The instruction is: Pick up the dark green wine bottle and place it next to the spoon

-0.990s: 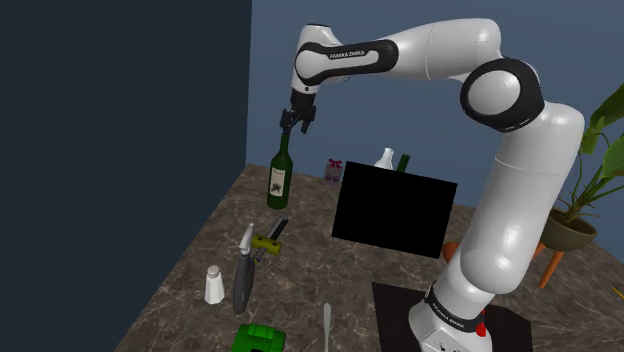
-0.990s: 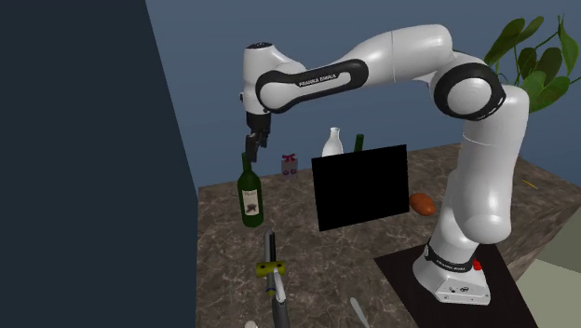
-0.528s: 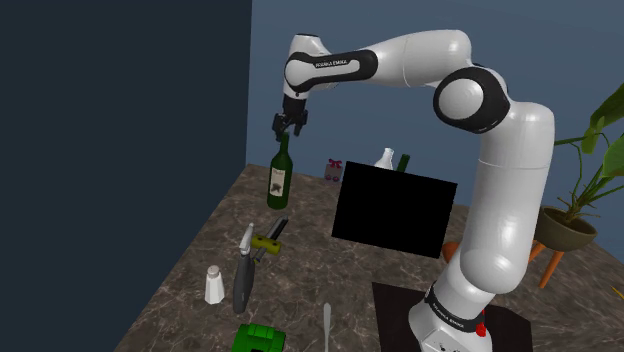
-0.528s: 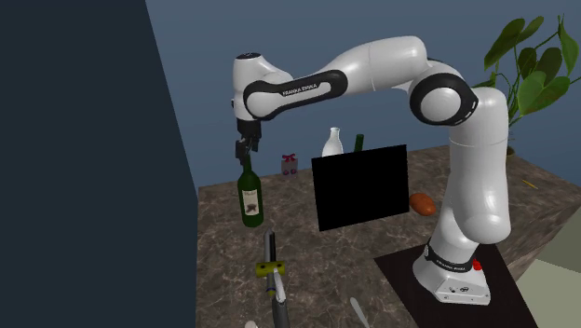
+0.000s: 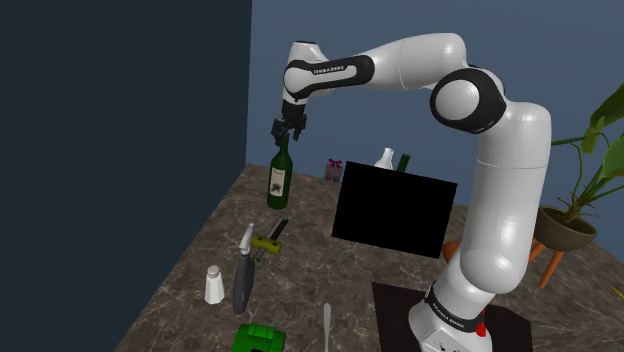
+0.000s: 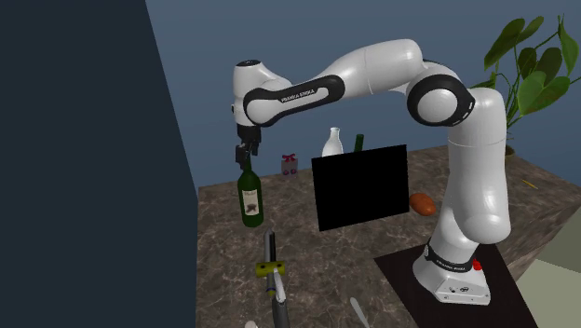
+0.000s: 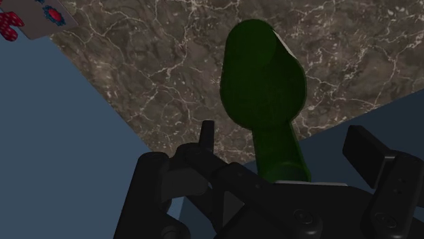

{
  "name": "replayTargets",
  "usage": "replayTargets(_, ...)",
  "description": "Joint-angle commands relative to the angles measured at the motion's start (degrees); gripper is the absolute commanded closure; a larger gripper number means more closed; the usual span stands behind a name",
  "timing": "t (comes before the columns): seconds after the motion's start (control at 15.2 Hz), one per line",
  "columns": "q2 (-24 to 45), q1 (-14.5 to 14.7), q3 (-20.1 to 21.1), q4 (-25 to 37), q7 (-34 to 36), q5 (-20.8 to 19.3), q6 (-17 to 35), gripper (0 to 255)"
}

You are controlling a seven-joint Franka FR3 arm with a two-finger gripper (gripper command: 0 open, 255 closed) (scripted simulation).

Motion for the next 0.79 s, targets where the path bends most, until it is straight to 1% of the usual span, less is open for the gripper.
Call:
replayTargets(0.0,0.01,0.0,0.0,0.0,-0.01,0.0,0.02,0)
replayTargets(0.07,0.01,0.0,0.0,0.0,-0.01,0.0,0.02,0)
replayTargets(0.13,0.01,0.0,0.0,0.0,-0.01,0.0,0.02,255)
replayTargets(0.73,0.01,0.0,0.0,0.0,-0.01,0.0,0.02,255)
